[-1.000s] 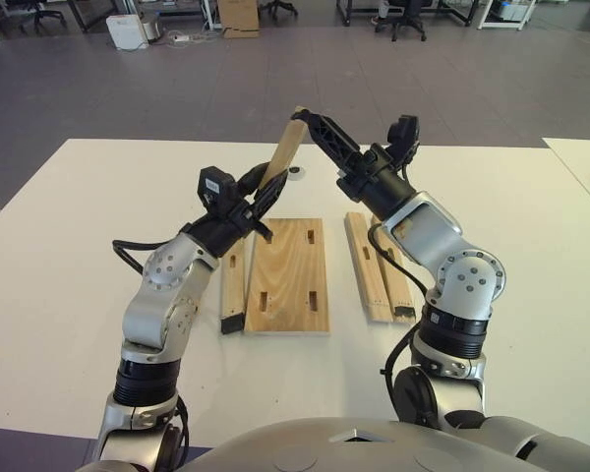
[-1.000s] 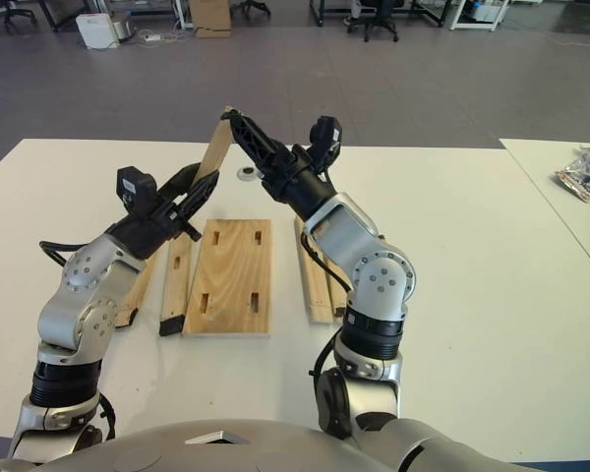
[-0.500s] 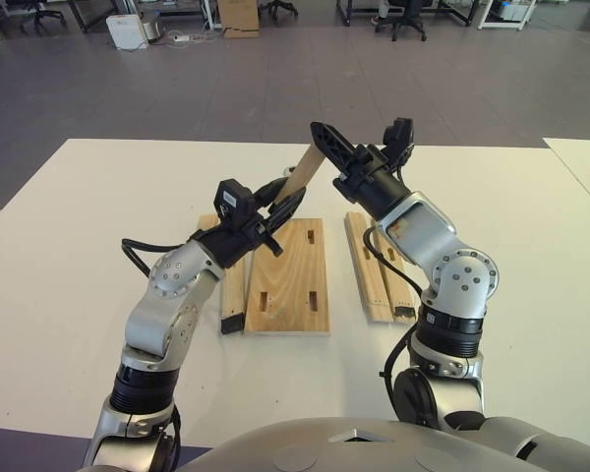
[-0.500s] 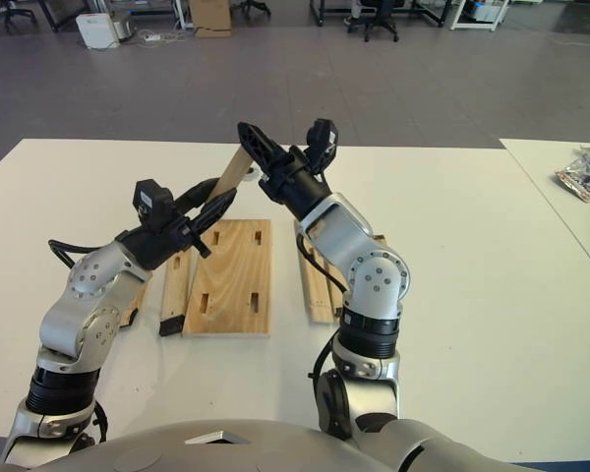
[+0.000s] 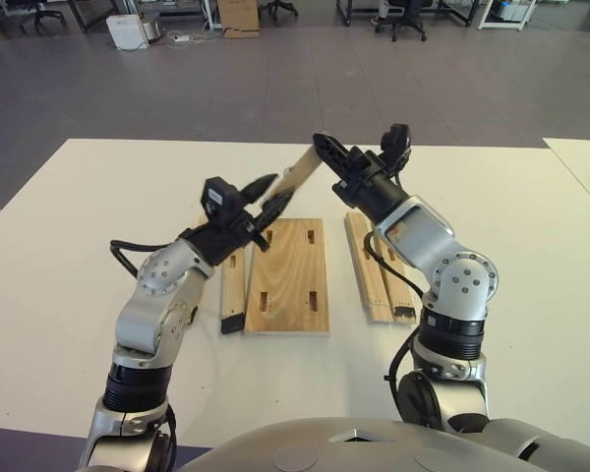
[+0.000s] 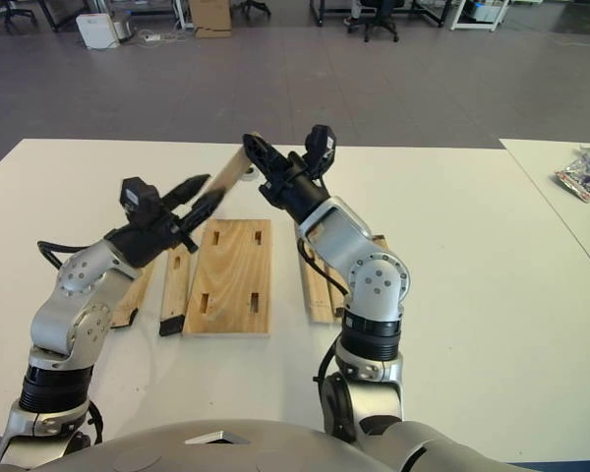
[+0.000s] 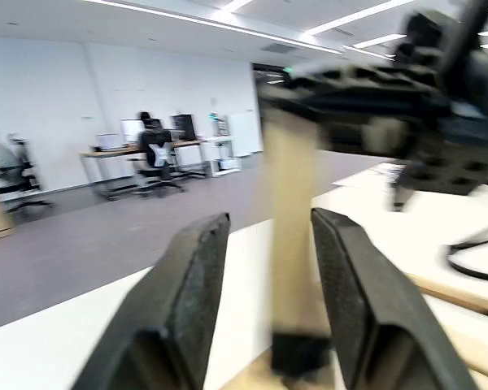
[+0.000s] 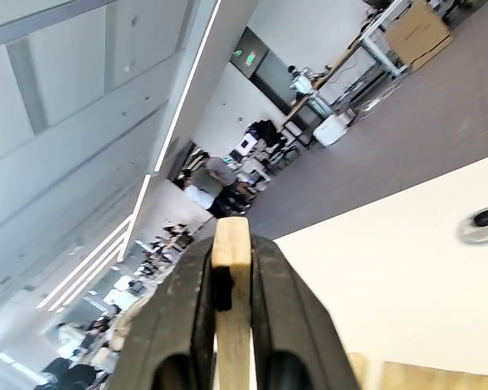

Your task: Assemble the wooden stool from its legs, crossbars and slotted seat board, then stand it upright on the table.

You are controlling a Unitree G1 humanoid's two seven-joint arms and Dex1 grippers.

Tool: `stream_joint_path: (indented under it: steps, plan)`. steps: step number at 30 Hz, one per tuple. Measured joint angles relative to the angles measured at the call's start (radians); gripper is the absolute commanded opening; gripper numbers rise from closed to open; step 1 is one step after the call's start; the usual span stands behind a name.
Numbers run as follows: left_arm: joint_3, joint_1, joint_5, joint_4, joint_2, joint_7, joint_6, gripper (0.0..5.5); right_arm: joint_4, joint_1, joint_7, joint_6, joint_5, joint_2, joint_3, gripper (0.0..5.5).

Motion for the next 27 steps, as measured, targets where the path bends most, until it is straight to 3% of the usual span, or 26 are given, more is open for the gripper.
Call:
stream_joint_path:
  steps: [4, 6, 8, 14, 27]
  plan:
    - [0.080, 0.148, 0.013, 0.118, -0.022, 0.026, -0.087, 2.22, -0.010, 0.037, 0.033, -0.121, -0.280, -0.163, 0.019, 0.41]
    - [0.100, 0.217, 0.020, 0.132, -0.046, 0.042, -0.117, 2.22, -0.038, 0.107, 0.077, -0.187, -0.461, -0.269, 0.080, 0.41]
    - [0.114, 0.238, 0.028, 0.123, -0.080, 0.084, -0.142, 2.22, -0.093, 0.195, 0.098, -0.223, -0.558, -0.298, 0.142, 0.41]
    - [0.132, 0.269, 0.044, 0.116, -0.123, 0.149, -0.170, 2.22, -0.154, 0.327, 0.101, -0.229, -0.692, -0.261, 0.261, 0.41]
    - [0.154, 0.247, 0.036, 0.140, -0.122, 0.125, -0.173, 2.22, -0.071, 0.371, 0.117, -0.297, -0.812, -0.151, 0.231, 0.41]
